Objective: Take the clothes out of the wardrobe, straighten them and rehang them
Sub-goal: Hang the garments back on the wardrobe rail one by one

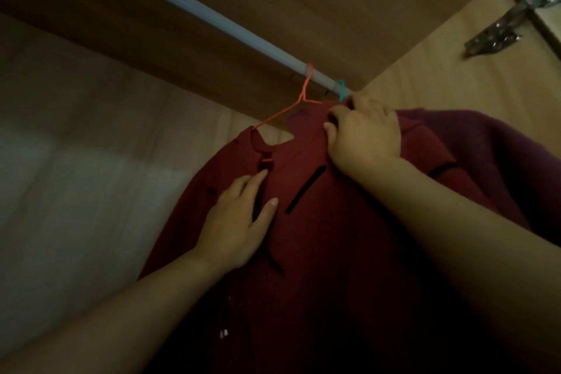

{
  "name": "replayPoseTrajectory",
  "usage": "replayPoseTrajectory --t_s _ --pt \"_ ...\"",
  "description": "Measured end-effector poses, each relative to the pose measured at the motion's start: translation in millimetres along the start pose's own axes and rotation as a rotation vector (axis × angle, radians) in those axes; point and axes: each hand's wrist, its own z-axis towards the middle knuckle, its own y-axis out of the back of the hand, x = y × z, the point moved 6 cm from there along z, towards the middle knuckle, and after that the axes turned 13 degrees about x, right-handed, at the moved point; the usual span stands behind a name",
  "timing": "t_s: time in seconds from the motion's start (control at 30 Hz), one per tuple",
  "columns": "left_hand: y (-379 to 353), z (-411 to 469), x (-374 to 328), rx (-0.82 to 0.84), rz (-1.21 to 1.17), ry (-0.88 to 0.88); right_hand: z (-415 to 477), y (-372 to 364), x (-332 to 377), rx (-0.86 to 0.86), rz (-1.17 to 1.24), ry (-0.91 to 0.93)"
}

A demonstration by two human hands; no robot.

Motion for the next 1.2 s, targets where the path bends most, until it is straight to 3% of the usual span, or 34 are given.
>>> replayPoseTrajectory --t_s 0.17,0.4,0.7,1.0,1.2 --pt "-29.5 -66.5 -16.3 0.124 0.067 0.029 -116.1 -24.4 5.5 0.192 0.066 0.074" --pt "-73.3 -207.6 -41.3 0.431 -0.043 0.031 -294.7 -29.4 -4.4 0.367 0.126 0.049" --pt "-98.5 -375.6 -110.7 0.746 -0.203 -0.077 -508.5 40.7 -4.8 0.807 0.157 -0.104" --pt "-124.5 -556.6 -236.2 1.122 -0.451 -0.344 -721.8 175.9 -4.3 1.183 0.033 -0.603" --pt "-108.1 -665.4 -341.5 1.411 -0.763 -0.434 -830.2 308.5 6.8 1.214 -0.073 -1.048"
